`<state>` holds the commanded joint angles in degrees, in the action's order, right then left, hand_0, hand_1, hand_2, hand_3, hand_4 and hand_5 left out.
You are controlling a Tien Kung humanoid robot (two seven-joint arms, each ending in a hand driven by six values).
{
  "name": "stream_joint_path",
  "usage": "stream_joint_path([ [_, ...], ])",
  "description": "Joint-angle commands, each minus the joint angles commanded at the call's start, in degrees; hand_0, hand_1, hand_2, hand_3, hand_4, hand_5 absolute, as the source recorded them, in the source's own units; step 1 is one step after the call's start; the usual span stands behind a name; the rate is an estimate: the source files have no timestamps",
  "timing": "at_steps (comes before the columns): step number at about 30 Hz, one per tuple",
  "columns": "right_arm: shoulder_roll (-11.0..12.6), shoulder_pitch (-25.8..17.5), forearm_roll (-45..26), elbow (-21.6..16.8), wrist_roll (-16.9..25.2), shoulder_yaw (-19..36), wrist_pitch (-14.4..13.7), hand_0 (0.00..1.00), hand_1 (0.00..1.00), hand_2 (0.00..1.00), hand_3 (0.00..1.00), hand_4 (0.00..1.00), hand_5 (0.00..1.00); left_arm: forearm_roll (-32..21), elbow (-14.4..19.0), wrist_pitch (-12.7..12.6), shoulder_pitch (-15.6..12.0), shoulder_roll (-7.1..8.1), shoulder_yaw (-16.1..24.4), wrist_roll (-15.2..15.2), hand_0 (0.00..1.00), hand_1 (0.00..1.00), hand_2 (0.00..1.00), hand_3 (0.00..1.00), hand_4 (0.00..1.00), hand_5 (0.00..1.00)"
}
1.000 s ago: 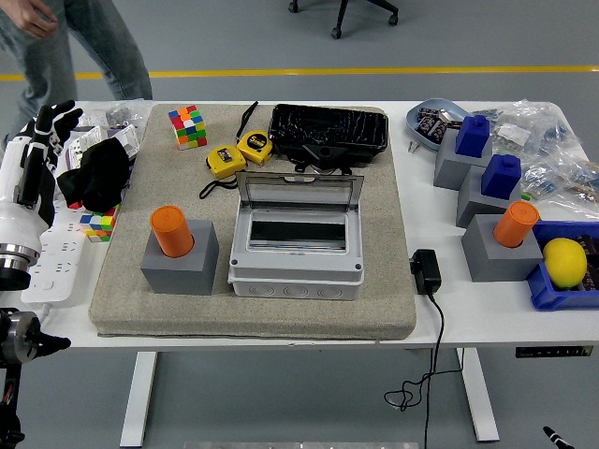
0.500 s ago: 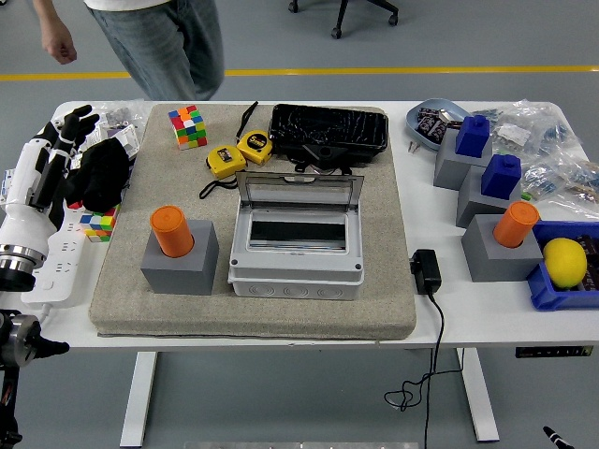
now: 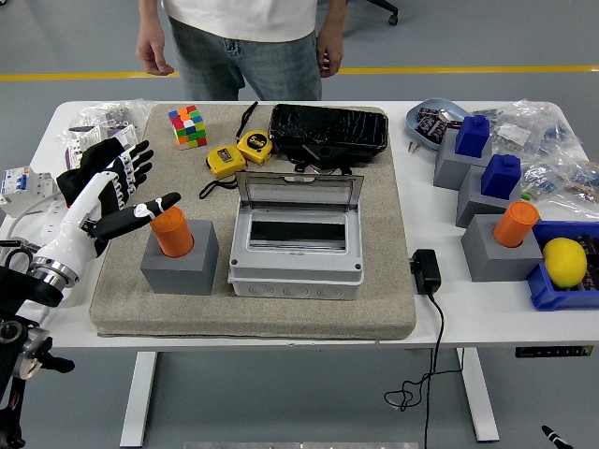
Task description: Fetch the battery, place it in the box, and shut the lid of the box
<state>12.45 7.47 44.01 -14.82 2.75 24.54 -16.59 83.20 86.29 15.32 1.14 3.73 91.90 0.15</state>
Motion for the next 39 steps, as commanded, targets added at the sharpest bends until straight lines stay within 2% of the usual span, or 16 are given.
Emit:
stream_joint_path([
  [8, 0.0, 0.0, -0.1, 0.0, 0.1, 0.0, 0.0, 0.797, 0.727, 0.721, 0.761, 0.998, 0.992, 2.9, -0.8, 0.7, -0.4, -0.12, 0.3, -0.1, 0.998, 0.998, 0.998, 0.998, 0.998, 0.312],
  [9, -0.1, 0.0, -0.1, 0.0, 0.1, 0.0, 0.0, 0.797, 0.727, 0.721, 0.760, 0.998, 0.991, 3.1, -0.8, 0.8, -0.4, -0.15, 0.4, -0.1, 0.998, 0.998, 0.998, 0.998, 0.998, 0.081],
  [13, -0.2, 0.1, 0.1, 0.0, 0.1, 0.3, 0.0, 0.797, 0.727, 0.721, 0.760, 0.998, 0.991, 4.1, -0.7, 1.2, -0.7, -0.32, 0.2, 0.0, 0.998, 0.998, 0.998, 0.998, 0.998, 0.081],
  [24, -0.3, 0.3, 0.2, 0.1, 0.2, 0.8, 0.0, 0.798, 0.726, 0.721, 0.760, 0.998, 0.989, 3.3, -1.0, -0.5, -0.9, -1.11, -1.4, -0.9, 0.998, 0.998, 0.998, 0.998, 0.998, 0.069],
  [28, -0.4, 0.1, 0.2, 0.1, 0.2, 0.9, 0.0, 0.797, 0.726, 0.721, 0.759, 0.998, 0.989, 1.1, -1.8, -0.6, -1.0, -1.28, -2.3, -1.2, 0.998, 0.998, 0.998, 0.988, 0.998, 0.070],
  [32, -0.3, 0.2, 0.1, 0.1, 0.2, 0.8, 0.1, 0.797, 0.726, 0.721, 0.759, 0.998, 0.989, -4.0, -3.5, -0.3, -1.1, -1.56, -3.8, -1.7, 0.998, 0.998, 0.998, 0.988, 0.998, 0.070],
  [33, -0.3, 0.2, 0.1, 0.1, 0.3, 0.8, 0.1, 0.797, 0.725, 0.721, 0.759, 0.998, 0.988, -5.2, -3.9, -0.3, -1.2, -1.62, -4.0, -1.8, 0.972, 0.984, 0.943, 0.915, 0.998, 0.075],
  [38, -0.2, 0.2, 0.0, 0.1, 0.3, 0.6, 0.1, 0.797, 0.725, 0.721, 0.759, 0.998, 0.988, -7.9, -5.7, -0.5, -1.2, -1.94, -4.7, -2.3, 0.972, 0.984, 0.943, 0.915, 0.998, 0.075],
  [39, -0.2, 0.2, 0.0, 0.1, 0.3, 0.6, 0.1, 0.797, 0.726, 0.720, 0.759, 0.998, 0.990, -8.2, -6.0, -0.4, -1.2, -1.96, -4.7, -2.4, 0.955, 0.958, 0.909, 0.885, 0.998, 0.062],
])
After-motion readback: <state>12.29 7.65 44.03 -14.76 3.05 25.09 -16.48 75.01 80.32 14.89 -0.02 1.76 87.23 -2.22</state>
